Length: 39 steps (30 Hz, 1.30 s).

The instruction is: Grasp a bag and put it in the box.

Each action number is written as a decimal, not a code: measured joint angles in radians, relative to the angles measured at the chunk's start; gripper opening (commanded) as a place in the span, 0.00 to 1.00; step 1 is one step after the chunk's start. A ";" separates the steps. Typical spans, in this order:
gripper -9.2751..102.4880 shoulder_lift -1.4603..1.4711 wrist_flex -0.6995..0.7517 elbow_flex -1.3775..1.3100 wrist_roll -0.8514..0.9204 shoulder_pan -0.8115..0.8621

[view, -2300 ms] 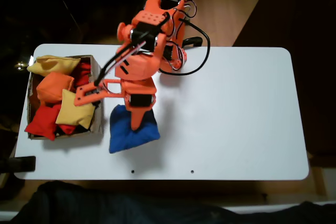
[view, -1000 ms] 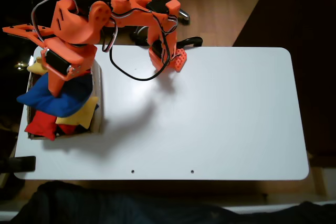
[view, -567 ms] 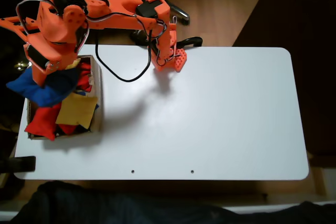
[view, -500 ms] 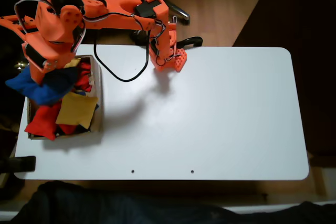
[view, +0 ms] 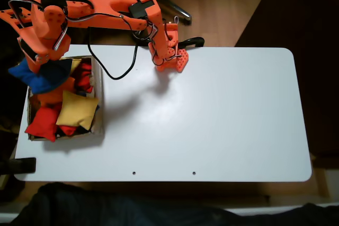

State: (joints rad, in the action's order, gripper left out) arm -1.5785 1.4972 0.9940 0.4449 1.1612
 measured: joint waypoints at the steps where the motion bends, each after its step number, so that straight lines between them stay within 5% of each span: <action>1: 0.10 0.008 0.000 0.000 0.008 0.008; 21: 0.35 0.075 -0.080 0.005 0.071 0.051; 39: 0.56 -0.127 -0.272 0.350 0.110 0.012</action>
State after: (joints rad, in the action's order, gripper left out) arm -1.7058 1.2257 1.3438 0.5553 1.1735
